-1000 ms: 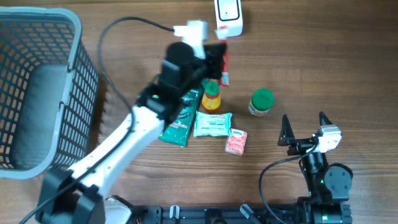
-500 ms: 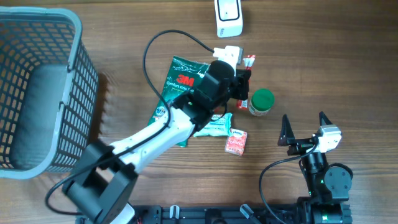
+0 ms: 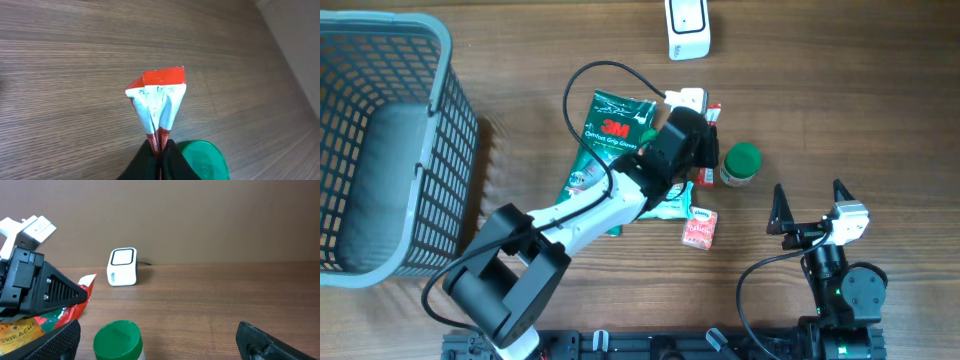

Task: Scan the item barcode
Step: 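Lift the red stick pack out and lay it between jar and tissues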

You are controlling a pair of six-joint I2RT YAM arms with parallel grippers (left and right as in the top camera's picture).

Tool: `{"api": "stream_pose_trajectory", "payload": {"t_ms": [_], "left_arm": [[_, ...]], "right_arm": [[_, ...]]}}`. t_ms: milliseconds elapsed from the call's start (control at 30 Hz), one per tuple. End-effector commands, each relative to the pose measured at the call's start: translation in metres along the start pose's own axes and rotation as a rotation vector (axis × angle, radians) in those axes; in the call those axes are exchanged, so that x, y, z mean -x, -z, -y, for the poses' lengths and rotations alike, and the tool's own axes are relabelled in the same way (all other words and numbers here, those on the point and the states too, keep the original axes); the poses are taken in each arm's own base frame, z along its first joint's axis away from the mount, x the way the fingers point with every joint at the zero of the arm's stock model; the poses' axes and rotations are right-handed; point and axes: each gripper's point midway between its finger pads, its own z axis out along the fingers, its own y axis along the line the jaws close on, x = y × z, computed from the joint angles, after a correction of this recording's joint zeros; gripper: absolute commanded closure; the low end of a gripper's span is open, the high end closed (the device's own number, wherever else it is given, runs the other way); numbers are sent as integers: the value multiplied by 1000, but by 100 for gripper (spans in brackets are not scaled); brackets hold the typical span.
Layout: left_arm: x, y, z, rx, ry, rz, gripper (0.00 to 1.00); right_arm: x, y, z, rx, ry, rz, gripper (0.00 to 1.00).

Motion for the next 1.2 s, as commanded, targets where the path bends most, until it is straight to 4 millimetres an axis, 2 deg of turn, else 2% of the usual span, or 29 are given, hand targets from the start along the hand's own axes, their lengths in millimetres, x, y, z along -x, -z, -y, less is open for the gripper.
{"api": "stream_pose_trajectory", "payload": {"t_ms": [0,100,367,633,967,1167], "left_arm": [[-2,-2,9,-9,-4,9,88],[-3,-2,12,-12,-7,7,86],[-3,-2,12,-12,-7,7,89],[-2,-2,13,-16,-6,12,83],[16,11,26,-52,-4,59,76],[25,21,33,-70,-4,82,77]], "right_arm": [[0,0,0,-2,11,2,0],[0,0,0,-2,10,2,0],[0,0,0,-2,11,2,0],[0,0,0,-2,11,2,0],[0,0,0,-2,10,2,0],[0,0,0,-2,11,2,0]]}}
